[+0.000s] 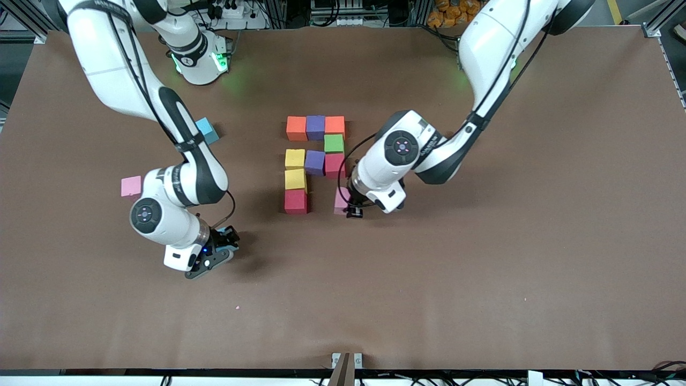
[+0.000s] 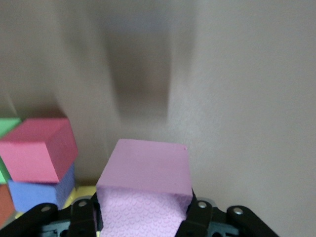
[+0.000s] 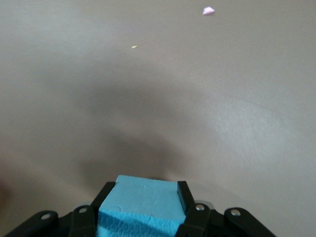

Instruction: Form number 2 with 11 blocks

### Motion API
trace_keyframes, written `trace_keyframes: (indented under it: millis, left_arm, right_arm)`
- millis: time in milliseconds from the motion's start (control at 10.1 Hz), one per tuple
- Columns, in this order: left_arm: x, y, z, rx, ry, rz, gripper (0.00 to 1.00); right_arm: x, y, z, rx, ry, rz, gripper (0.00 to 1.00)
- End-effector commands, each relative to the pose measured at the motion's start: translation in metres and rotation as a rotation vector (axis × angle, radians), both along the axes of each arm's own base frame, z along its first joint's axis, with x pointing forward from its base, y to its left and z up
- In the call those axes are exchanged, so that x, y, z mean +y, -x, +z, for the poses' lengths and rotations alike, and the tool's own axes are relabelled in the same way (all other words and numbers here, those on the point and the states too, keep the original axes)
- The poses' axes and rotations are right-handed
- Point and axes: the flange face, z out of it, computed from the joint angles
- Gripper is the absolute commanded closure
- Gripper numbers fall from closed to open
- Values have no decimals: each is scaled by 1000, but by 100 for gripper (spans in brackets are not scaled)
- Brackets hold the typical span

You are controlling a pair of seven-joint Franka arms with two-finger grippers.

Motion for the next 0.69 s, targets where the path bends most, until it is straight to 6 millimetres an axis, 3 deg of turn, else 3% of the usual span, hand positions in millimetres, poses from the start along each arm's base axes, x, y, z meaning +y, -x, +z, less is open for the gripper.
trace_keyframes:
  millis: [0, 298, 595]
  left_arm:
    - [-16, -14, -16, 10, 10, 111, 78]
    - [-42, -6, -35, -42, 12, 180, 78]
    - [-69, 9, -54, -58, 18, 145, 78]
  right_arm:
    - [-5, 26, 66, 37, 8, 84, 44]
    - [-8, 39, 94, 84, 27, 184, 40]
    - [-1, 38, 87, 54, 23, 182, 40]
